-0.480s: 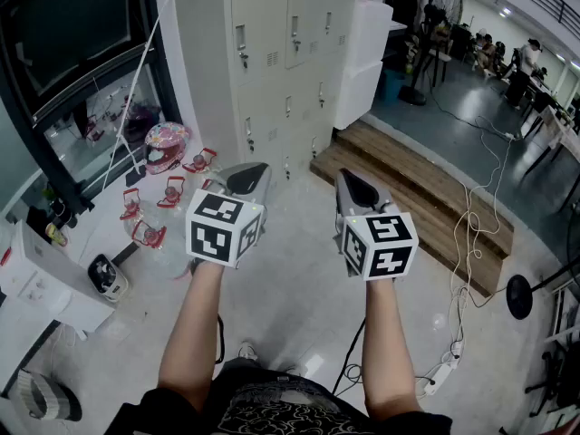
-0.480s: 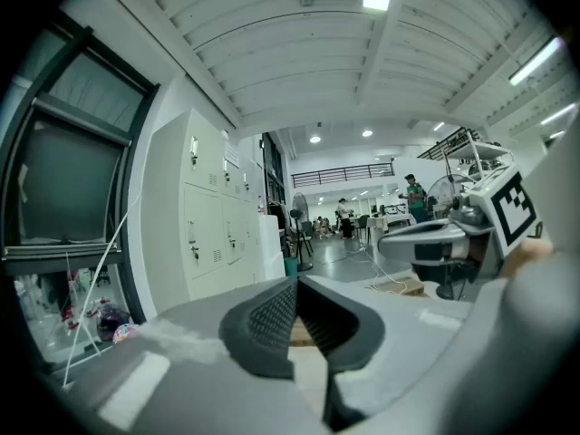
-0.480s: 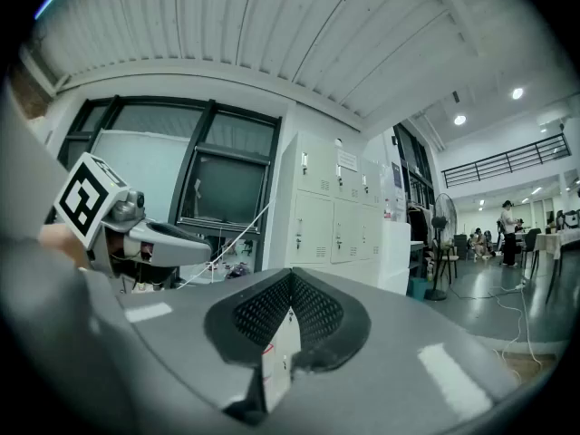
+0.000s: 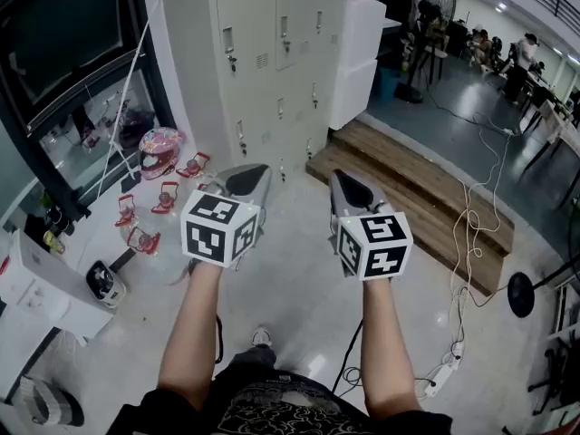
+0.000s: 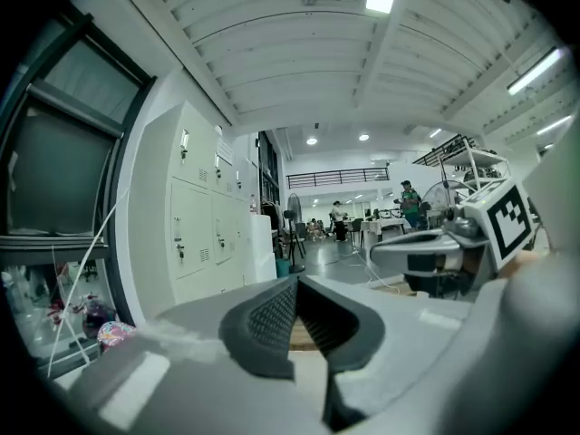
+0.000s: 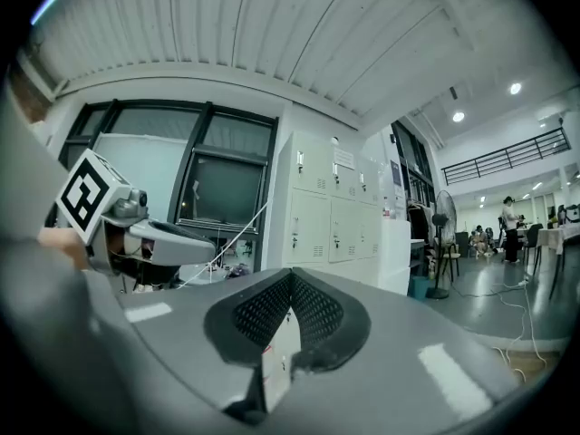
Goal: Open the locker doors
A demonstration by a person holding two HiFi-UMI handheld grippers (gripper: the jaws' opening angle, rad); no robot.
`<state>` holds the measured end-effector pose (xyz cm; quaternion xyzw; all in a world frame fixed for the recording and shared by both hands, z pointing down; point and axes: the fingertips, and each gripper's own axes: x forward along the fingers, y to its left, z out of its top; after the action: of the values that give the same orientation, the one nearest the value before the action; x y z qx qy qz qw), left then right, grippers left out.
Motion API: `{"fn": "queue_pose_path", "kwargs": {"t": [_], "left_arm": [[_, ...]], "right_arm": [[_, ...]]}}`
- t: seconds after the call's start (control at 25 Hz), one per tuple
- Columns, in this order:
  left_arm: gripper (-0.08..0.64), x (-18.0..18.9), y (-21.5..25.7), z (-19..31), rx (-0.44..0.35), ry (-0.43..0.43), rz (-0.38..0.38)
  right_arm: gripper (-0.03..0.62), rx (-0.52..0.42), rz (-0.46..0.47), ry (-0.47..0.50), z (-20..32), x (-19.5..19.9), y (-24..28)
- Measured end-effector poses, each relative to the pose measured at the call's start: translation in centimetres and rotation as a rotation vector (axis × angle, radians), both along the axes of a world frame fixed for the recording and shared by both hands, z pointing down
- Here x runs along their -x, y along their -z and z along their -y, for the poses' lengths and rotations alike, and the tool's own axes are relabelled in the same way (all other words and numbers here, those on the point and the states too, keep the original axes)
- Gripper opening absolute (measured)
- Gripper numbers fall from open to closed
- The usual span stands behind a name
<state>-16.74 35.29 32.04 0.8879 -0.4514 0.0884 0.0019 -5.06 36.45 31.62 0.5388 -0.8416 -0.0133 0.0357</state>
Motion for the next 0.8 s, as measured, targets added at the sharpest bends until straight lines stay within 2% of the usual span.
{"fn": "queue_pose_path", "kwargs": {"t": [0.4, 0.8], "left_arm": [[0.0, -1.2, 0.0, 5.1, 0.004, -0.013, -0.011], [0.0, -0.1, 0.2, 14.7, 0.019, -0.034, -0.021]], "right_arm": [[0.021, 0.003, -0.004, 0.01, 4.7, -0.7, -0.6], [0.055, 0.025, -0.008, 0.02, 13.6, 0.9, -0.4]]}}
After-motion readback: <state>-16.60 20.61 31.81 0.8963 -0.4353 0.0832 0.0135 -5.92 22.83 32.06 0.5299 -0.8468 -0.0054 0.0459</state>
